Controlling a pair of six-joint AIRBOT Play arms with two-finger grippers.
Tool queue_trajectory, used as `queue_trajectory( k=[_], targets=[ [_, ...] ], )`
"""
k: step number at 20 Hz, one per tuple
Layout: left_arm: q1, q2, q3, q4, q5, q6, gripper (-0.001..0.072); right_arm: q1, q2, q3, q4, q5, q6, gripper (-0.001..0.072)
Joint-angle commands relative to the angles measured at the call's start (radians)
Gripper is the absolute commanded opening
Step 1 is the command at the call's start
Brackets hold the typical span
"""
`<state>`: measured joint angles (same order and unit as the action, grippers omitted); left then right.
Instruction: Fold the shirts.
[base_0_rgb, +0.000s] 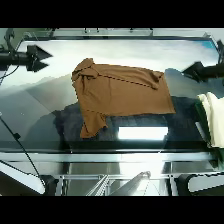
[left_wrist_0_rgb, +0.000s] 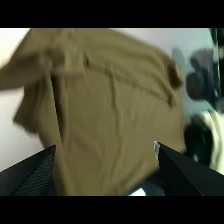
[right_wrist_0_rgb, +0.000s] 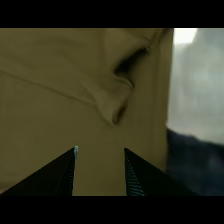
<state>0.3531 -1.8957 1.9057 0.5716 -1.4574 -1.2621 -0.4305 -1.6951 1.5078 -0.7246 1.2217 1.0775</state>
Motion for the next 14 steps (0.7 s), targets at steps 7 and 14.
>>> queue_trajectory(
  k=[7, 14],
  targets=[
    [0.046, 0.233, -0.672, 0.010, -0.050, 0.085, 0.0715, -0.034, -0.080, -0.219, -0.188, 0.094, 0.061, 0.0448],
    [0.046, 0.285, -0.897, 0.007, -0.006, 0.096, 0.0698, 0.102, -0.182, -0.219, -0.164, 0.095, 0.069, 0.0417]
  ],
)
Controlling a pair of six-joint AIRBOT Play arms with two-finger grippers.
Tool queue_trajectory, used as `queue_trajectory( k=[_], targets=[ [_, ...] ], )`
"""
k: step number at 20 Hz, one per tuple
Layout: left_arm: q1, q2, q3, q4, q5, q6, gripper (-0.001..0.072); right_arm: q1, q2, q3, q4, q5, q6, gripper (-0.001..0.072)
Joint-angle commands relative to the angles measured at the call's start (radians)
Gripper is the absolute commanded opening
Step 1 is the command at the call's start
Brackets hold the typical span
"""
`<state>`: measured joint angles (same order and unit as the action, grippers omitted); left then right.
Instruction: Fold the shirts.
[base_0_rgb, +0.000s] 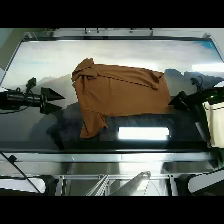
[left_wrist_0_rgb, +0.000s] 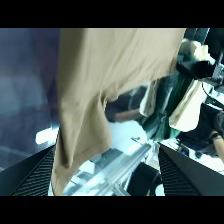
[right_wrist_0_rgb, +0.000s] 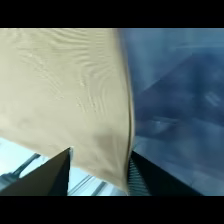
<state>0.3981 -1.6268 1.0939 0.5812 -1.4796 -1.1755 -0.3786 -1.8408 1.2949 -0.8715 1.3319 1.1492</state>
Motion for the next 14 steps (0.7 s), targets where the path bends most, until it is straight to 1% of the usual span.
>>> queue_trajectory(
  k=[1, 2, 3, 6, 9, 10, 11, 12, 14],
  targets=[
    [-0.003, 0.016, -0.106, -0.006, 0.020, 0.009, 0.0698, 0.065, -0.037, -0.006, 0.004, -0.014, -0.032, 0.0254],
    [-0.013, 0.015, -0.129, -0.005, 0.038, 0.009, 0.0698, 0.071, -0.036, -0.005, 0.035, -0.014, -0.048, 0.0073],
    [-0.032, 0.015, -0.149, -0.004, 0.070, 0.008, 0.0698, 0.073, -0.036, -0.002, 0.086, -0.014, -0.073, 0.0017],
    [-0.119, 0.012, -0.195, -0.005, 0.191, 0.008, 0.0697, 0.067, -0.023, 0.001, 0.202, 0.004, -0.113, 0.0018],
    [-0.227, -0.049, -0.198, -0.007, 0.254, -0.015, 0.0697, 0.066, 0.003, 0.007, 0.222, 0.013, -0.126, 0.0018],
    [-0.256, -0.076, -0.195, -0.016, 0.256, -0.013, 0.0646, 0.066, 0.011, 0.009, 0.222, 0.020, -0.126, 0.0017],
    [-0.282, -0.101, -0.180, -0.033, 0.251, -0.010, 0.0491, 0.064, 0.017, 0.010, 0.224, 0.023, -0.125, 0.0018],
    [-0.308, -0.127, -0.153, -0.042, 0.241, -0.010, 0.0416, 0.062, 0.022, 0.012, 0.229, 0.028, -0.126, 0.0018],
    [-0.350, -0.167, -0.081, -0.043, 0.222, -0.014, 0.0415, 0.059, 0.036, 0.012, 0.234, 0.042, -0.126, 0.0018]
  ],
)
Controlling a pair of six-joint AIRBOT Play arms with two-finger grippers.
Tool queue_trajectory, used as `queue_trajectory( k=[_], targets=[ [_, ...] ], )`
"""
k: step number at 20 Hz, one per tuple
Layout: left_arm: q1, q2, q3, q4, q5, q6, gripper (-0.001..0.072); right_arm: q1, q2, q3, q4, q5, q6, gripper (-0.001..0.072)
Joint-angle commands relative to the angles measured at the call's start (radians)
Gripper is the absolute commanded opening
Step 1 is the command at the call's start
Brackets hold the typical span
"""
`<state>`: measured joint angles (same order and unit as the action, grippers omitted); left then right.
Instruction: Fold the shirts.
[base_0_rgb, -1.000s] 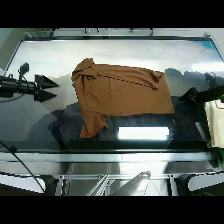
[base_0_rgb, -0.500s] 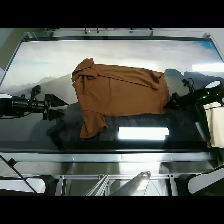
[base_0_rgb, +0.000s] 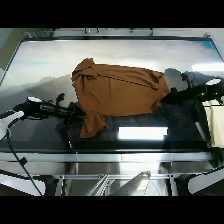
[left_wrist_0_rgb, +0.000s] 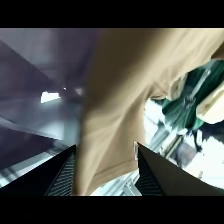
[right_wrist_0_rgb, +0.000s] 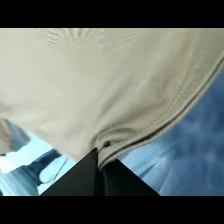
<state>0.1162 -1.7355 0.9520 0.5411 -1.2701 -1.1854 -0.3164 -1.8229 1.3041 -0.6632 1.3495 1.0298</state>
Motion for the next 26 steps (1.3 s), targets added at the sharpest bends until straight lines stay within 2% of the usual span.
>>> queue_trajectory(
  k=[1, 2, 3, 4, 8, 11, 14, 16, 18, 21, 24, 26],
  targets=[
    [-0.089, -0.079, 0.098, -0.002, 0.005, -0.021, 0.0414, -0.006, 0.026, 0.003, 0.032, 0.033, -0.006, 0.0018],
    [-0.103, -0.098, 0.130, 0.002, 0.004, -0.028, 0.0376, -0.009, 0.033, 0.003, 0.047, 0.041, -0.009, 0.0018],
    [-0.115, -0.116, 0.158, 0.013, -0.004, -0.029, 0.0137, -0.012, 0.040, 0.003, 0.058, 0.049, -0.010, 0.0018],
    [-0.121, -0.123, 0.177, 0.017, -0.013, -0.025, 0.0020, -0.017, 0.051, 0.003, 0.063, 0.058, -0.010, 0.0018],
    [-0.100, -0.018, 0.196, 0.015, -0.056, 0.001, 0.0022, -0.046, 0.119, 0.003, 0.066, 0.092, -0.013, 0.0017],
    [-0.025, 0.169, 0.200, 0.005, -0.178, 0.006, 0.0023, -0.095, 0.226, 0.003, 0.131, 0.108, -0.043, 0.0017],
    [0.063, 0.424, 0.288, 0.004, -0.290, -0.008, 0.0023, -0.194, 0.401, 0.005, 0.421, 0.124, -0.126, 0.0016],
    [0.143, 0.611, 0.440, 0.005, -0.272, -0.019, 0.0024, -0.282, 0.552, 0.024, 0.620, 0.113, -0.175, 0.0016],
    [0.268, 0.739, 0.665, 0.004, -0.246, -0.073, 0.0026, -0.374, 0.702, 0.089, 0.735, 0.062, -0.193, 0.0016],
    [0.501, 0.792, 1.008, -0.084, -0.309, -0.103, 0.0027, -0.477, 0.878, 0.207, 0.779, -0.023, -0.192, 0.0015],
    [0.682, 0.777, 1.210, -0.287, -0.278, -0.103, 0.0027, -0.546, 0.979, 0.314, 0.776, -0.138, -0.192, 0.0014],
    [0.737, 0.721, 1.289, -0.338, -0.325, -0.103, 0.0027, -0.554, 0.985, 0.372, 0.736, -0.134, -0.150, 0.0014]
  ],
)
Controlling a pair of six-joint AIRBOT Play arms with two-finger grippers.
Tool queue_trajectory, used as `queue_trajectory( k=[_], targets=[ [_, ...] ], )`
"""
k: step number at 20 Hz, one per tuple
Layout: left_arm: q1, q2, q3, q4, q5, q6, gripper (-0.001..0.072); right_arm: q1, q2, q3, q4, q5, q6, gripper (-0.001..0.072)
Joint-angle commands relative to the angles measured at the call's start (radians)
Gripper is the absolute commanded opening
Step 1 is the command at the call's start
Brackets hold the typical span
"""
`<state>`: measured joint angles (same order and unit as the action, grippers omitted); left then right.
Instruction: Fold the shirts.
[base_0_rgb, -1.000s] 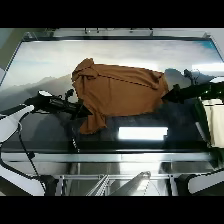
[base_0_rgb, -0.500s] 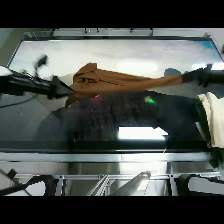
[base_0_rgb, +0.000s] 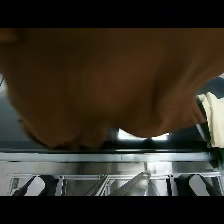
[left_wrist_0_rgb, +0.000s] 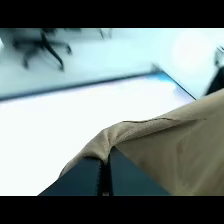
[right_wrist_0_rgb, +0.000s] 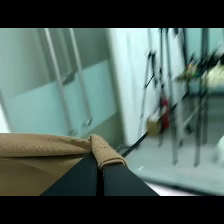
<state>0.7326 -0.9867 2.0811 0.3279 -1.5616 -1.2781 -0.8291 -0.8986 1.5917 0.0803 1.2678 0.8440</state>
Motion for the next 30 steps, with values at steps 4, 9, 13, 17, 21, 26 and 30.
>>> queue_trajectory(
  k=[4, 9, 13, 17, 21, 26, 30],
  targets=[
    [0.028, -0.068, 0.064, -0.111, -0.053, 0.064, 0.0027, -0.040, 0.050, 0.085, -0.145, 0.029, 0.113, 0.0015],
    [-0.256, -0.193, -0.090, 0.154, -0.097, 0.145, 0.0027, -0.013, 0.038, -0.072, -0.293, 0.084, 0.137, 0.0015],
    [-0.549, -0.446, -0.089, 0.419, -0.094, 0.164, 0.0027, 0.170, -0.017, -0.379, -0.446, -0.038, 0.079, 0.0016],
    [-0.639, -0.742, -0.084, 0.568, 0.076, 0.192, 0.0027, 0.372, -0.273, -0.516, -0.468, -0.313, -0.040, 0.0016],
    [-0.623, -1.049, 0.034, 0.513, 0.147, 0.200, 0.0027, 0.502, -0.620, -0.470, -0.241, -0.528, -0.208, 0.0017],
    [-0.572, -1.115, -0.068, 0.292, 0.413, 0.316, 0.0063, 0.547, -0.826, -0.325, -0.096, -0.603, -0.336, 0.0039],
    [-0.518, -1.114, -0.008, 0.274, 0.321, 0.283, 0.0708, 0.499, -0.801, -0.290, -0.283, -0.550, -0.220, 0.0303]
  ],
)
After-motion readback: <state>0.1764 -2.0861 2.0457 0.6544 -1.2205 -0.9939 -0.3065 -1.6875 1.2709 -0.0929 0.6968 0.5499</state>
